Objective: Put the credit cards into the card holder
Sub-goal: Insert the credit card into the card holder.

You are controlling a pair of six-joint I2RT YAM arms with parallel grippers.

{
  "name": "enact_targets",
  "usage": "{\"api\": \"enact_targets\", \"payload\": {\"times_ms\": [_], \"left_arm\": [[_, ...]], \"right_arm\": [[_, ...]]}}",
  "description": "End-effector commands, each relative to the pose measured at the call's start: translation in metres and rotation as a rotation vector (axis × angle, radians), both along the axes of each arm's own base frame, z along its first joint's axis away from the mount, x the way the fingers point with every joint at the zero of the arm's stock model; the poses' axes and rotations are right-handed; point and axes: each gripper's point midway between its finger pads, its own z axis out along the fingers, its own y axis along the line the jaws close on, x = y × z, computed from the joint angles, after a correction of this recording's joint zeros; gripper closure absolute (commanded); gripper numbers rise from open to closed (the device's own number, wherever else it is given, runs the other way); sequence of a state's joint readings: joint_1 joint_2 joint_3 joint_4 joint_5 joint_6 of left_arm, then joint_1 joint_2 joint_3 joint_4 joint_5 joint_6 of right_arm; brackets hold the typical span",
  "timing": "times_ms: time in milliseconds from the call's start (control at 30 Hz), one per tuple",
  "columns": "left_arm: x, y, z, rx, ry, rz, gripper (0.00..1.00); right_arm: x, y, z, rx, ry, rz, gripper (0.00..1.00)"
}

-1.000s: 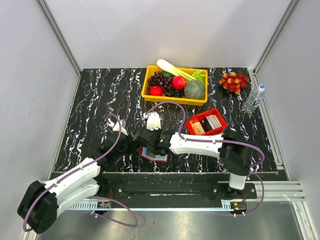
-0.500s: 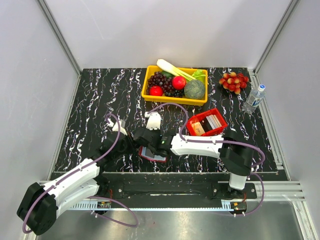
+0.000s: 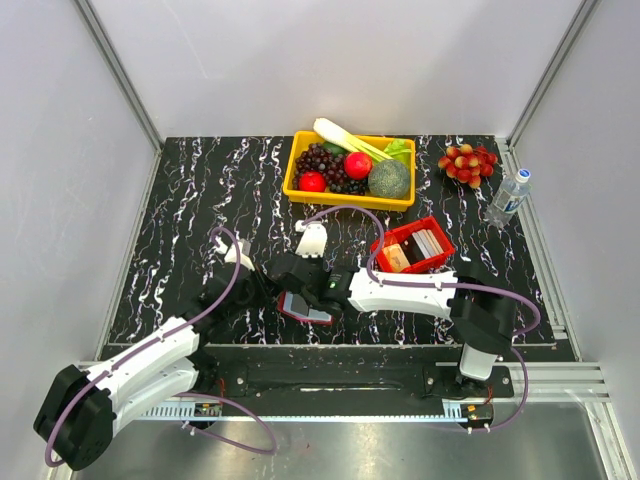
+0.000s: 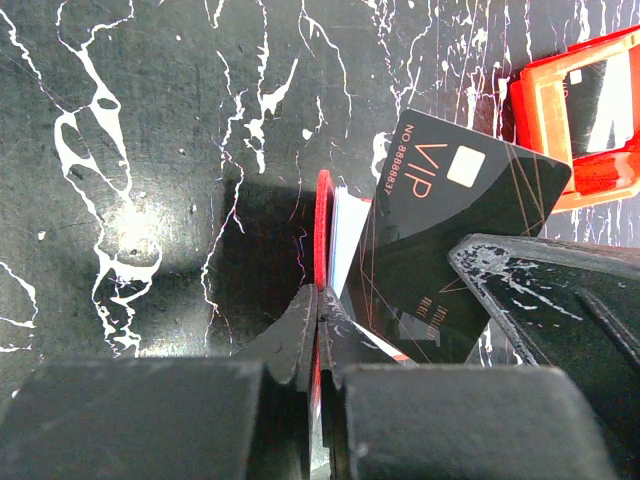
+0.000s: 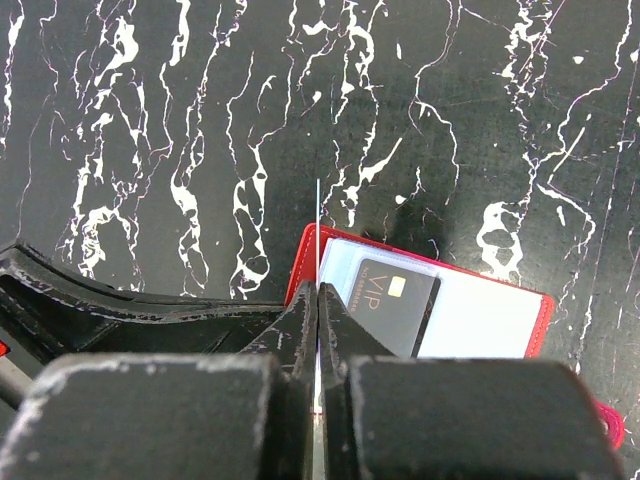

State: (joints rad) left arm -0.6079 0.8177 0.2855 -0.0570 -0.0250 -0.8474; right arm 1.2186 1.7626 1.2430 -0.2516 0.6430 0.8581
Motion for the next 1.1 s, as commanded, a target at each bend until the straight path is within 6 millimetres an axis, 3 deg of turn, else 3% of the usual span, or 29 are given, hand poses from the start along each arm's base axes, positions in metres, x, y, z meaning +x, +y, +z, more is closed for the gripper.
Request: {"api": "enact_targets", "payload": {"times_ms": [0, 300, 567, 767, 1067], "left_arm": [[0.007, -0.009, 0.019, -0.063, -0.05, -0.008, 1.0], [0.006, -0.009, 0.022, -0.072, -0.057, -0.005, 1.0], [0.003, -0.014, 0.029, -0.102, -0.06, -0.039, 1.0], [0.001, -0.016, 0.031, -0.112, -0.062, -0.047, 1.0], [0.002, -0.019, 0.037, -0.119, -0.076, -0.061, 1.0]], "right_arm": [[0.002, 0.002, 0.009, 0.028, -0.028, -0.026, 1.0], [-0.001, -0.002, -0.005, -0.034, -0.024, -0.031, 1.0], [-0.001, 0.001, -0.002, -0.071, -0.048, -0.016, 1.0], [-0.003, -0.001, 0.012, -0.186, -0.112, -0.006, 1.0], [-0.006, -0.027, -0.001, -0.31, -0.104, -0.028, 1.0]]}}
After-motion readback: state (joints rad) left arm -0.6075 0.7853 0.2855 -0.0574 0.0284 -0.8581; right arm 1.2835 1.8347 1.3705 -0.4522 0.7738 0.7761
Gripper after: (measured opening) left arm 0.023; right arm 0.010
